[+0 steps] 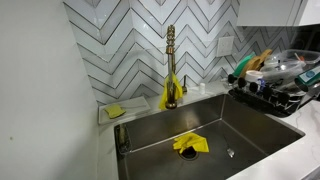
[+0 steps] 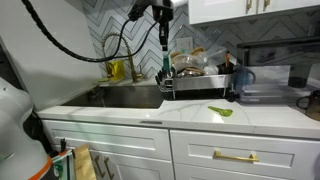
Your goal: Put the bottle with green contents inside the metal cup in the drying rack, remove the metal cup from the drying rack and put it on the countertop
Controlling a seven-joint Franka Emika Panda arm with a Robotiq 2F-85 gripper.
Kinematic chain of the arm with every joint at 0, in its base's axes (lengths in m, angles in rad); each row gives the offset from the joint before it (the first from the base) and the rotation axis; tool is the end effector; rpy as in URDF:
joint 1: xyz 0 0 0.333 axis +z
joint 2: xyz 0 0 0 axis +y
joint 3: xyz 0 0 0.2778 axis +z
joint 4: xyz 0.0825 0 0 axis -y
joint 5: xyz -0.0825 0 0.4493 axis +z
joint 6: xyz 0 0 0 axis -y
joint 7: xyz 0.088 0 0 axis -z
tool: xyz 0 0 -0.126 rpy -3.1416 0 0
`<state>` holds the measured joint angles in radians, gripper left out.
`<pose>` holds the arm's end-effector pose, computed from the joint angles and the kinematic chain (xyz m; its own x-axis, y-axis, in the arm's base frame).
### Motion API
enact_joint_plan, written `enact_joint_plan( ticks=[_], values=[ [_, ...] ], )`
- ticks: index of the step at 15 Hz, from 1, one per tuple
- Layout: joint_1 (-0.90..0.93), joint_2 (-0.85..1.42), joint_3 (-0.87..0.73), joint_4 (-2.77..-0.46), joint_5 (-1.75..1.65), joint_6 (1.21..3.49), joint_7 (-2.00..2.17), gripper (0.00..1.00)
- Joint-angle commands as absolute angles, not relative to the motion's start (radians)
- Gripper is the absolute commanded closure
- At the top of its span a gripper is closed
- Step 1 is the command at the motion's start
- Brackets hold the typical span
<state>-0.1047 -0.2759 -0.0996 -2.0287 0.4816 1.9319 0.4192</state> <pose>0.5671 -0.0795 0.5243 0.7395 -0.6691 -0.0737 -0.6106 -0.6206 -0.4919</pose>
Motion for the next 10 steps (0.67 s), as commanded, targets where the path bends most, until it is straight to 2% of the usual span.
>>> enact_joint_plan(
  ticks=[1, 10],
  values=[
    [-0.110, -0.293, -0.102, -2.051, 0.473, 1.892, 0.410, 0.93],
    [-0.114, -0.278, -0.095, -2.104, 0.466, 1.988, 0.412, 0.93]
  ],
)
